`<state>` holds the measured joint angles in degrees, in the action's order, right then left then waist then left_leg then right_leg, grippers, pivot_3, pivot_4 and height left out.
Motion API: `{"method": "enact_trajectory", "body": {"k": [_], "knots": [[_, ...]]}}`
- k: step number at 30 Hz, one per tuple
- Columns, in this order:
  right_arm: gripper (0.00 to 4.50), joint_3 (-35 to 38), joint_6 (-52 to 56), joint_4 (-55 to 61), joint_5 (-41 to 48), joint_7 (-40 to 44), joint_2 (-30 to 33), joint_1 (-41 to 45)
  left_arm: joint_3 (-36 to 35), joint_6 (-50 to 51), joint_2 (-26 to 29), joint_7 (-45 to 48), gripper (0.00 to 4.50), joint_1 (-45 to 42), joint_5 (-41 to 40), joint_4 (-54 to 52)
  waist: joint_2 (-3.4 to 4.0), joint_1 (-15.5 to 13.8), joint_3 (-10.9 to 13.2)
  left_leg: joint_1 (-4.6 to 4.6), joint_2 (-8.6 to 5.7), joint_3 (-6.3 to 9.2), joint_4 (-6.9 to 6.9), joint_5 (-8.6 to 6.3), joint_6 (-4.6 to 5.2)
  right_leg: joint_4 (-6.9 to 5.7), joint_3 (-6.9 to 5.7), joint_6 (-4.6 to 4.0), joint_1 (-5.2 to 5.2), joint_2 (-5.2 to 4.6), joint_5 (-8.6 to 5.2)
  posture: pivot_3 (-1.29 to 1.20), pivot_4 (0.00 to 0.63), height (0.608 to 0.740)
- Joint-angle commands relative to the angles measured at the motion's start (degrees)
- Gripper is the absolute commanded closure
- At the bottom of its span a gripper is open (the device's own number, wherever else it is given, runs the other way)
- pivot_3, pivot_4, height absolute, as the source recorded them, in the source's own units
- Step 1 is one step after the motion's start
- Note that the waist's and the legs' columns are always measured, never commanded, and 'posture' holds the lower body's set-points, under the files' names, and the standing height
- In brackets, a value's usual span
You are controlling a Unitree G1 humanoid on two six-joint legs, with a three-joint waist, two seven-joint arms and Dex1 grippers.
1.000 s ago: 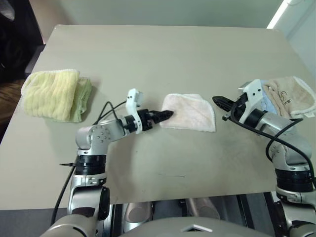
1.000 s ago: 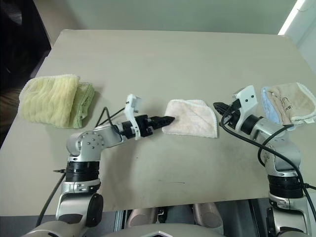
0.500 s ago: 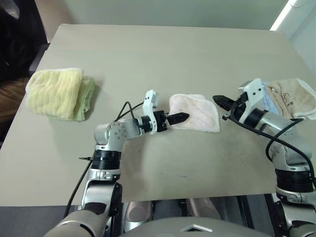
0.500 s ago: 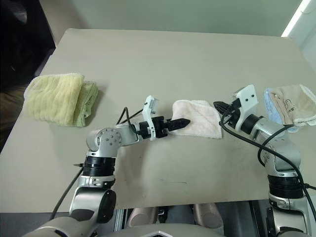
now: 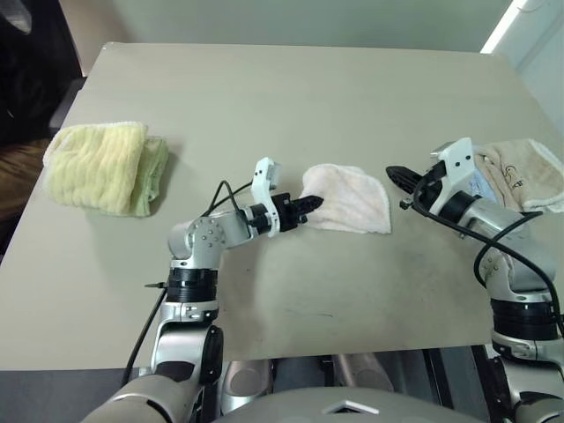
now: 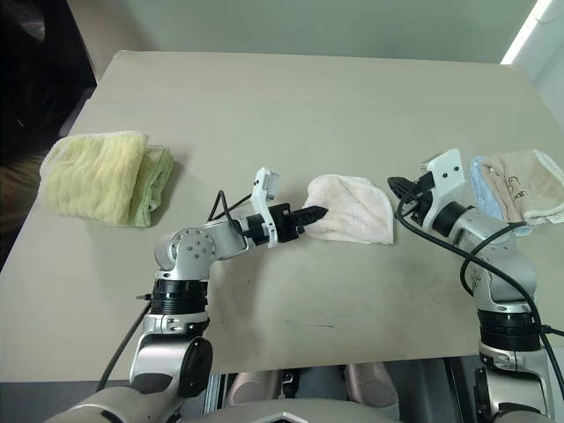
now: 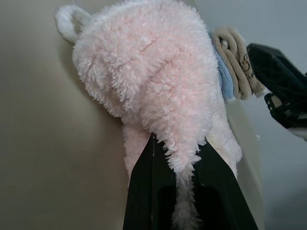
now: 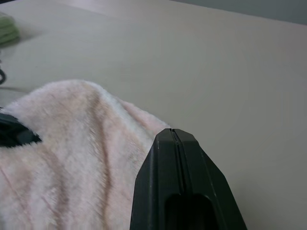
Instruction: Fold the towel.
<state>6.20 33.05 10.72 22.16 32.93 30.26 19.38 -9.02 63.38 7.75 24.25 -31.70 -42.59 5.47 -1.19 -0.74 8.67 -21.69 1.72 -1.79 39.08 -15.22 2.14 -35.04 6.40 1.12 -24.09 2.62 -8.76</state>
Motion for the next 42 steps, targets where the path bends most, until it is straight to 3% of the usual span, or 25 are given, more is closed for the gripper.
{"method": "enact_trajectory", "body": {"k": [1,5,11,15,18,23,26,36,42], "knots": [[4.50,3.04,-2.13,-0.64,-0.61,-2.34,-0.12,2.10,-5.17,-4.19,-0.76,-2.27,4.48,-2.97,-2.12,-2.96,0.00,0.02,0.00,0.00,0.00,0.00,0.00,0.00,0.00,0.00,0.00,0.01,0.00,0.00,0.00,0.00,0.150,0.739],[4.50,3.73,-2.86,-1.92,-0.99,-3.64,-0.07,2.67,-11.84,-9.26,0.93,-6.04,4.48,-8.39,-3.05,-3.21,0.00,0.02,0.01,-0.02,0.00,0.00,0.01,0.04,0.03,0.00,0.00,-0.05,-0.04,0.00,0.05,0.00,0.150,0.739],[4.50,3.87,-3.08,-2.03,-1.11,-4.05,-0.16,2.56,-21.98,-16.59,10.61,-12.32,4.48,-17.29,-2.98,-5.02,-0.01,0.66,0.01,-0.13,0.00,0.00,-0.01,0.05,0.01,0.03,-0.01,-0.15,-0.25,0.03,0.43,0.00,0.150,0.739],[4.50,3.56,-3.46,-2.49,-1.12,-3.92,-0.43,2.49,-27.13,-17.97,17.74,-14.14,4.48,-15.44,-3.49,-7.68,0.00,1.21,0.01,-0.17,0.00,-0.02,-0.09,0.02,-0.06,0.07,-0.01,-0.24,-0.36,0.04,0.37,0.00,0.150,0.739],[4.50,2.74,-3.88,-3.49,-1.16,-3.55,-0.94,3.11,-31.47,-17.75,20.12,-14.92,4.48,-11.96,-6.31,-9.44,0.00,1.27,0.01,-0.20,0.01,-0.02,-0.12,0.25,-0.52,0.06,-0.01,-0.22,-0.41,0.03,0.27,0.00,0.150,0.739],[4.50,0.51,-5.30,-5.95,-1.83,-2.08,-1.68,5.45,-31.19,-17.05,21.43,-15.54,4.48,-6.13,-7.23,-11.95,-0.01,0.96,0.01,-0.23,0.02,-0.01,-0.07,0.17,-0.51,0.07,-0.02,-0.24,-0.57,0.03,0.18,0.00,0.150,0.739],[4.50,0.20,-5.68,-7.02,-2.00,-1.87,-2.07,6.64,-31.44,-17.33,21.74,-15.57,4.48,-3.92,-8.16,-13.01,-0.02,0.78,0.02,-0.26,0.02,0.00,0.02,-0.14,0.03,0.06,-0.02,-0.31,-0.56,0.03,0.16,0.00,0.150,0.739],[4.50,0.18,-6.01,-6.93,-2.12,-1.09,-2.24,5.75,-32.82,-20.16,26.30,-14.68,4.48,-2.28,-7.89,-11.26,-0.02,1.22,0.01,-0.28,0.04,-0.02,-0.07,-0.05,-0.17,-0.04,-0.03,-0.69,-0.59,0.04,0.28,0.00,0.150,0.739],[4.50,0.36,-5.88,-6.52,-1.96,-0.96,-2.09,5.25,-38.19,-22.16,29.39,-13.85,4.48,-0.38,-10.51,-11.37,-0.02,1.72,0.02,-0.28,0.05,-0.02,-0.09,-0.04,-0.19,-0.02,-0.03,-0.90,-0.61,0.06,0.24,0.00,0.150,0.739]]}}
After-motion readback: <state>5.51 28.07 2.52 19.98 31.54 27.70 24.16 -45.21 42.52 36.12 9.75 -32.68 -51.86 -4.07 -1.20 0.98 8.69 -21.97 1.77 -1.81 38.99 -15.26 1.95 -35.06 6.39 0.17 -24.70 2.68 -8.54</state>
